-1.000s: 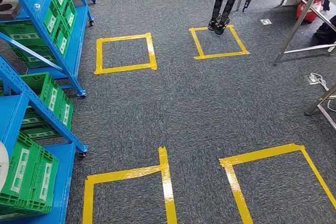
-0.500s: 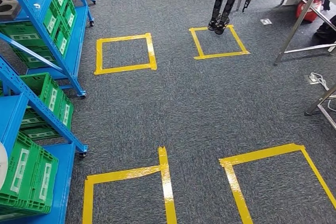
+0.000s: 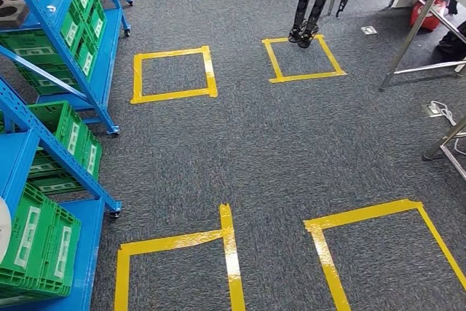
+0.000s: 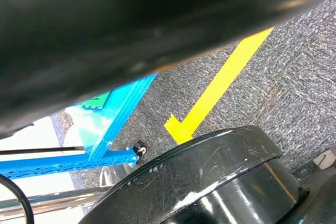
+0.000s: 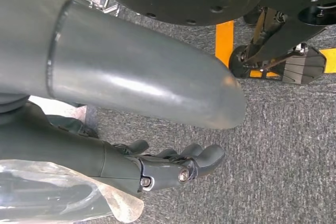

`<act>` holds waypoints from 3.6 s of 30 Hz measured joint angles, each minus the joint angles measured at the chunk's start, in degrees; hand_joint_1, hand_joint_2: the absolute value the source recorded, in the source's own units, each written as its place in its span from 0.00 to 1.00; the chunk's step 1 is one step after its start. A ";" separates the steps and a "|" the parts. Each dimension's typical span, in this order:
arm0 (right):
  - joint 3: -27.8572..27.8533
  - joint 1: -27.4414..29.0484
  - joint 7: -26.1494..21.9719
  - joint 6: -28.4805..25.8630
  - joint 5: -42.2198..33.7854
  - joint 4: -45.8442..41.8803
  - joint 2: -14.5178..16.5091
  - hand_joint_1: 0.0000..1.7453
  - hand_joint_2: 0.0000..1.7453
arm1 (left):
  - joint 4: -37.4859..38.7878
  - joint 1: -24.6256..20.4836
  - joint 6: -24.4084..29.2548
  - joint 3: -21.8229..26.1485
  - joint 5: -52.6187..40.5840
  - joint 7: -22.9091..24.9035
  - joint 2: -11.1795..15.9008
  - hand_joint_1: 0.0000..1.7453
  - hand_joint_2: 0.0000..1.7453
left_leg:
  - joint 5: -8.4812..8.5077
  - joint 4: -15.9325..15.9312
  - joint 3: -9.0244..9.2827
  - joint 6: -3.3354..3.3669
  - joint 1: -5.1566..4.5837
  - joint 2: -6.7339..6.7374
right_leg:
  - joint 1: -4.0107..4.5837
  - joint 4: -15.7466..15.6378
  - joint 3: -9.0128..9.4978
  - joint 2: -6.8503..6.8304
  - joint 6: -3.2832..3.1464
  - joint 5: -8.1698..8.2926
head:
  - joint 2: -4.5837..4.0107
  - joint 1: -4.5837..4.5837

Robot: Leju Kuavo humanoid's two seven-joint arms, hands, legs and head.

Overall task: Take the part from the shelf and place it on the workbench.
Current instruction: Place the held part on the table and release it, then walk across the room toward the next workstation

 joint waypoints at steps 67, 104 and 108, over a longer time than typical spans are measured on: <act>0.08 0.32 0.10 0.01 0.42 0.00 -0.31 0.00 0.00 | 0.00 -0.27 0.76 0.92 -0.37 0.31 -0.06 0.00 0.00 | -0.06 -0.14 -0.25 1.53 0.29 -0.19 | -0.48 12.17 -5.52 1.22 1.88 -7.80 | 0.00 -0.24; 0.10 0.28 0.35 0.10 0.93 -0.01 -0.64 0.00 0.00 | 0.02 -0.42 0.69 0.93 -0.42 0.31 -0.27 0.00 0.00 | -1.75 0.50 1.10 0.70 0.21 -0.33 | -1.10 4.55 -4.50 1.30 2.29 0.80 | -0.01 -0.84; 0.11 0.37 0.35 0.09 0.93 -0.01 -0.67 0.00 0.00 | 0.02 -0.55 0.72 0.96 -0.39 0.31 -0.22 0.00 0.00 | -1.93 0.32 1.26 0.27 0.01 -0.35 | -0.95 1.58 -2.86 1.46 1.33 0.94 | -0.01 -1.14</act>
